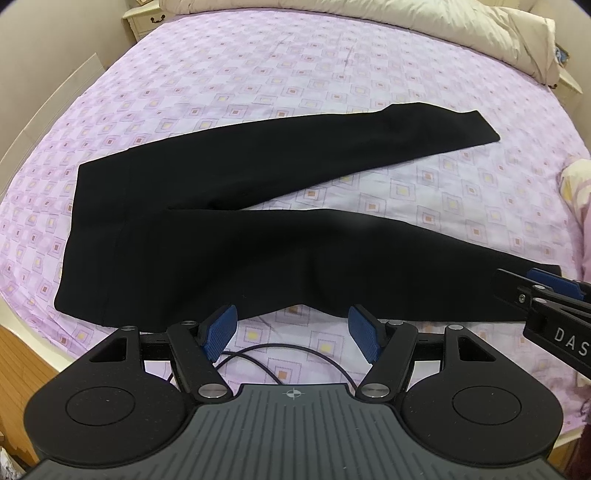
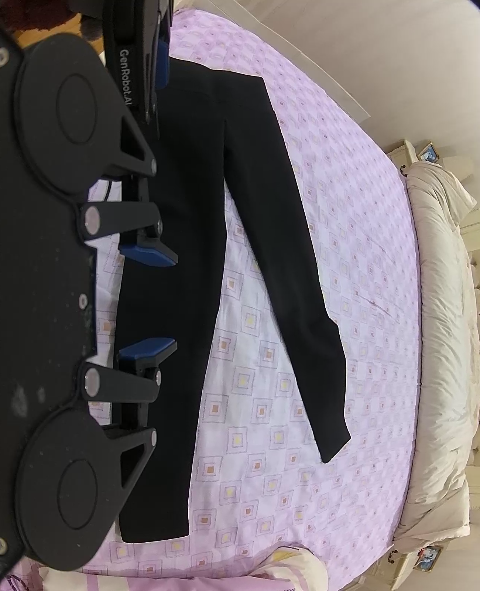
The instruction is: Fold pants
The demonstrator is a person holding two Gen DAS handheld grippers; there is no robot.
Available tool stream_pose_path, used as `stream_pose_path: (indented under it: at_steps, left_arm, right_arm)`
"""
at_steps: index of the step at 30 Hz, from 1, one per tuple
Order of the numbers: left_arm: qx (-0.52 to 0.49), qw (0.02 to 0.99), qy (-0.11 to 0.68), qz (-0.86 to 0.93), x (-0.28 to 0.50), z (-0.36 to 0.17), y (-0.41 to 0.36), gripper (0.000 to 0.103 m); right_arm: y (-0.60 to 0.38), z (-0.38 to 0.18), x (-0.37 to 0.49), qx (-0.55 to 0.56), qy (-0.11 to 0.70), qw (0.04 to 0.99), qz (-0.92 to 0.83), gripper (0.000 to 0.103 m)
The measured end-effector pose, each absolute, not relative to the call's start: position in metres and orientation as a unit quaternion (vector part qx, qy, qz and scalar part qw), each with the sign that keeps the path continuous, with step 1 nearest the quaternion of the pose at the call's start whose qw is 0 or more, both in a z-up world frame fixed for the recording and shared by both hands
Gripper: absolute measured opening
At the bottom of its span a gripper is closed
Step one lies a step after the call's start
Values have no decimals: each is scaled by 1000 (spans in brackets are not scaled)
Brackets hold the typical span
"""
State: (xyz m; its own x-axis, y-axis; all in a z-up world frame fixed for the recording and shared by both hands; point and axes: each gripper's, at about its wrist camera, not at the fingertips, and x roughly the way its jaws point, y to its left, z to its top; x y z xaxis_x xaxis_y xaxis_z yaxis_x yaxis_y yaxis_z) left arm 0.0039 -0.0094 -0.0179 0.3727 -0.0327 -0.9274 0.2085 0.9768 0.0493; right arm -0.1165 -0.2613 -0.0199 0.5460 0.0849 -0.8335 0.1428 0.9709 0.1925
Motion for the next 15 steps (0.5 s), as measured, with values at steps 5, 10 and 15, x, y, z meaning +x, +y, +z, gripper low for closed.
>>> stream_pose_path:
  at_steps: [5, 10, 15]
  left_arm:
    - [78, 825, 555, -70, 4, -18, -8, 66]
    - [79, 824, 557, -66, 6, -18, -8, 66]
    - [80, 823, 559, -64, 8, -18, -10, 66]
  right_arm:
    - [-262, -21, -114, 119, 477, 870, -13, 46]
    - [-263, -22, -113, 119, 477, 871, -10, 46]
    - [-264, -25, -110, 122, 480, 868, -9, 46]
